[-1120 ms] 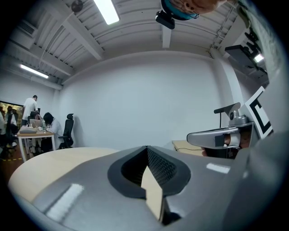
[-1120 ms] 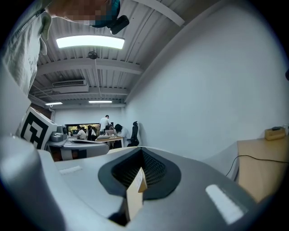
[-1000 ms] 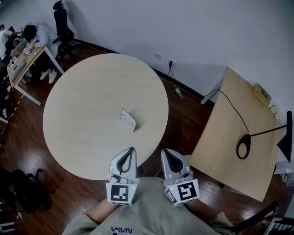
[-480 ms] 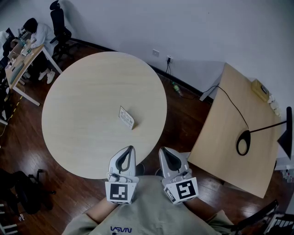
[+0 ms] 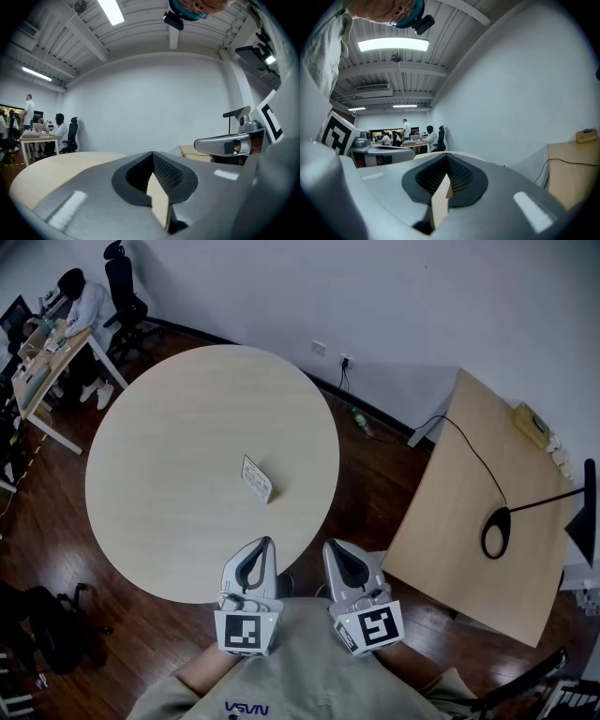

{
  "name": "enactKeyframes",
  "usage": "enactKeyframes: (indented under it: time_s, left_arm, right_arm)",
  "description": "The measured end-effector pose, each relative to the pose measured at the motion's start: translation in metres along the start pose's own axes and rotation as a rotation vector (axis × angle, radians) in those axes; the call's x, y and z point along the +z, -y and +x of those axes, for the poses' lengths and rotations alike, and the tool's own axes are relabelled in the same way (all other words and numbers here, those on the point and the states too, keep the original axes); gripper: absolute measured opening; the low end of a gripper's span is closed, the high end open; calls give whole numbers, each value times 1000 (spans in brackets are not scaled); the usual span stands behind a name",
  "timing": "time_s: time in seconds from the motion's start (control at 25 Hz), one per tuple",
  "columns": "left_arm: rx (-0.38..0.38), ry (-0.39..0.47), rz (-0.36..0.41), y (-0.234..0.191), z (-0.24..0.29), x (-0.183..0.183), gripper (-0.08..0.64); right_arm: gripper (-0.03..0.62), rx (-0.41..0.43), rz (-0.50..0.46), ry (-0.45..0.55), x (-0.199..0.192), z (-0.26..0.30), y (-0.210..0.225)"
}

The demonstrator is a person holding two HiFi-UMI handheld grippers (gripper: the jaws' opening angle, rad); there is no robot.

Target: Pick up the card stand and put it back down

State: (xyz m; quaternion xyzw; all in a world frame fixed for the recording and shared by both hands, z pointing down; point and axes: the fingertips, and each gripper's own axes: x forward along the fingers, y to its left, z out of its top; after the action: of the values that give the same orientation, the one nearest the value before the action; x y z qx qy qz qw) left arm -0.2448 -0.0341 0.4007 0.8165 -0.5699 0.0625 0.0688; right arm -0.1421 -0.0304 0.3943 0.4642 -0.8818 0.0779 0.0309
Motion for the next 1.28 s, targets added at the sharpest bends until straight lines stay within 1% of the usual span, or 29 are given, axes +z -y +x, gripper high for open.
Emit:
enactKeyframes:
  time_s: [0.28, 0.56, 0.72, 0.96, 1.12, 1.28]
  left_arm:
    - [4, 7, -3, 3, -2, 1, 6]
    - [8, -6, 4, 2, -4, -3, 6]
    - [8, -15, -15, 3, -4, -5, 5]
    - [16, -16, -11, 0, -4, -8, 5]
    - [30, 16, -8, -4, -4, -8, 5]
    - [27, -8, -18, -5, -5, -6, 5]
  right_arm:
    - [0, 11, -5, 2, 0, -3, -1]
    - [0, 15, -3, -1, -1, -4, -3]
    - [0, 17, -5, -2, -1, -4, -4]
    - [0, 17, -8, 1, -2, -5, -5]
    - [0, 17, -10, 1, -1, -4, -6]
    - [0, 17, -12, 3, -1, -4, -6]
